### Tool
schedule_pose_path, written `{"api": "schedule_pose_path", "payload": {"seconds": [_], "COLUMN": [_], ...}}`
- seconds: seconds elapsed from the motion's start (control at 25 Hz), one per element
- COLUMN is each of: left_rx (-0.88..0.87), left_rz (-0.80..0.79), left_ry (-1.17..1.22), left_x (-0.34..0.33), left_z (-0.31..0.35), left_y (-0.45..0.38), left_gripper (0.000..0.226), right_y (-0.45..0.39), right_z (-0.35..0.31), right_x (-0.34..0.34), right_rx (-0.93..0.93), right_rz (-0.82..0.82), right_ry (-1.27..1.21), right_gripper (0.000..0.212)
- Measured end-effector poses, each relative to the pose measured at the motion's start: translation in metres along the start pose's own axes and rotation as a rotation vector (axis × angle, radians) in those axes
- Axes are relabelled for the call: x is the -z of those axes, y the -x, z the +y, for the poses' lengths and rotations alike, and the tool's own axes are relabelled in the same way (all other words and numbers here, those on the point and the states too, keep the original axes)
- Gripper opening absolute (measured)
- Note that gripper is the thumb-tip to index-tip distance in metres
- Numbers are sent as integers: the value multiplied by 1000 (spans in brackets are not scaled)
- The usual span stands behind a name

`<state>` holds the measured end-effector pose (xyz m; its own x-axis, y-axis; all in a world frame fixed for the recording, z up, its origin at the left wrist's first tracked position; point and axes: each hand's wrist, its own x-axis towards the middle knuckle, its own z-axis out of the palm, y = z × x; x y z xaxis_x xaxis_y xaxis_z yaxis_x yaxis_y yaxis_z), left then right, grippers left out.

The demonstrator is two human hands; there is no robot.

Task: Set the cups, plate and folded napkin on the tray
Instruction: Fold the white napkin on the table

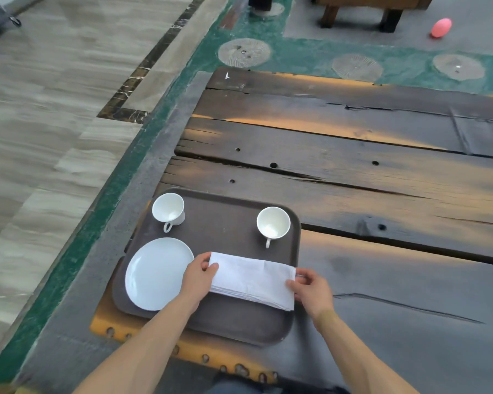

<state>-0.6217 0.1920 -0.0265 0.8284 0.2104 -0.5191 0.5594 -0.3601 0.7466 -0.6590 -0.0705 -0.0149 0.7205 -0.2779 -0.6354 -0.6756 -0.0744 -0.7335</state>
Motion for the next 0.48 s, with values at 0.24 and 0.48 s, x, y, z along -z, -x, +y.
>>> {"api": "schedule_pose_path", "payload": {"seconds": [0.24, 0.48], "left_rx": [-61, -71], "left_rz": [-20, 7], "left_ry": [-233, -424], "left_x": [5, 8], "left_z": [1, -1], "left_y": [-10, -15], "left_gripper": [40, 50], "right_y": [2, -3], "right_z": [-2, -4], "right_x": [-20, -27], "right_rx": [63, 151], "right_rz": [154, 229], "right_ry": [440, 731], "right_gripper": [21, 18]}}
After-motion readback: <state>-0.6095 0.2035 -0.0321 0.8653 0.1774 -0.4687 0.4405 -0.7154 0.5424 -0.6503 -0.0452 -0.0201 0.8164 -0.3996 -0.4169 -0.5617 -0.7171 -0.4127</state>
